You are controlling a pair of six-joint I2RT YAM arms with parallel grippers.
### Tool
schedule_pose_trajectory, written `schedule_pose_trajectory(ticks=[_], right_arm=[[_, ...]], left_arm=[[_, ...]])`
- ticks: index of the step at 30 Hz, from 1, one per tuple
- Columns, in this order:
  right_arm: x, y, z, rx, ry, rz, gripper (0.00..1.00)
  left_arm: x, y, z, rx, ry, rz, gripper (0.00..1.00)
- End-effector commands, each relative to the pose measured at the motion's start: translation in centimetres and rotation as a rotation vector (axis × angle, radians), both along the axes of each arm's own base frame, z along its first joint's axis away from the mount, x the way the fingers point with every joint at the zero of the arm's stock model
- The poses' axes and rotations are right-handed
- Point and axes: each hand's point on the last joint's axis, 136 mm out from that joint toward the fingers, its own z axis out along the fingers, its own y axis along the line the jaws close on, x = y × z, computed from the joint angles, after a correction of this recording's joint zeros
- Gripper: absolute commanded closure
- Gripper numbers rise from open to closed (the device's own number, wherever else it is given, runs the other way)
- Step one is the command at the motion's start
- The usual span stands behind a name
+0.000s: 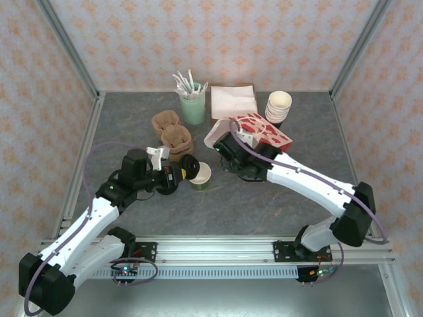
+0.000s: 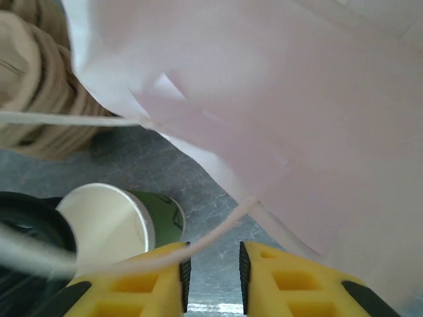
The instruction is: Pack the takeout coffee
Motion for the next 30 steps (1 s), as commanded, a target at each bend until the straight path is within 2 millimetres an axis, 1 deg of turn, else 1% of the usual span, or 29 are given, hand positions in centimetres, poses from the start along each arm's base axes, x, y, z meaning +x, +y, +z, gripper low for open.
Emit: schedule_pose_trajectory(ticks=[1,3,8,10,12,13,15,16,19,21,23,26,30], right_arm=[[0.5,-1.9,2.9,-0.004,-0.077,-0.053,0.72],[0.6,-2.5,3.4,-0.013,-0.095,-0.060,0.71],[0.5,-3.4,5.1,0.006,-0.123,-0.061,0.70],[0.4,-3.0,5.7,0.014,-0.132,-0.014,0.69],[0.3,-2.4,5.9,0.005,-0.140,0.045,0.68],[0.3,-2.2,5.6,-0.017,-0.144,0.079,0.67],[0.2,-2.0,4.4,-0.070,-0.145,0.132,0.64],[0.1,-2.1,3.5,-0.102,-0.143,0.151,0.61],[-0.1,-1.4,1.3,-0.142,-0.144,0.213,0.52],[0.0,-0.9,0.1,-0.170,-0.137,0.240,0.48],[0.1,-0.7,-0.6,-0.211,-0.144,0.253,0.44],[0.5,-0.1,-2.3,-0.245,-0.139,0.288,0.40],[0.5,0.8,-4.0,-0.286,-0.116,0.328,0.36]], left_arm=[[0.3,-0.2,0.4,-0.026,-0.012,-0.001,0.88],[0.3,-0.2,0.3,-0.028,-0.009,-0.002,0.88],[0.2,-0.1,0.0,-0.022,-0.001,-0.003,0.88],[0.2,-0.1,0.0,-0.021,-0.001,-0.003,0.88],[0.2,-0.1,0.0,-0.020,-0.004,-0.001,0.88],[0.3,-0.1,0.0,-0.020,-0.005,0.000,0.88],[0.3,-0.1,0.1,-0.020,-0.011,0.001,0.88],[0.4,-0.1,0.1,-0.020,-0.010,0.002,0.88],[0.3,0.0,0.0,-0.012,-0.007,0.003,0.88],[0.2,0.1,-0.1,-0.002,-0.006,0.003,0.88],[0.1,0.1,0.1,-0.005,-0.007,0.000,0.88],[0.0,0.2,0.2,-0.003,-0.007,0.002,0.88],[-0.2,0.3,0.1,-0.004,0.001,0.002,0.88]])
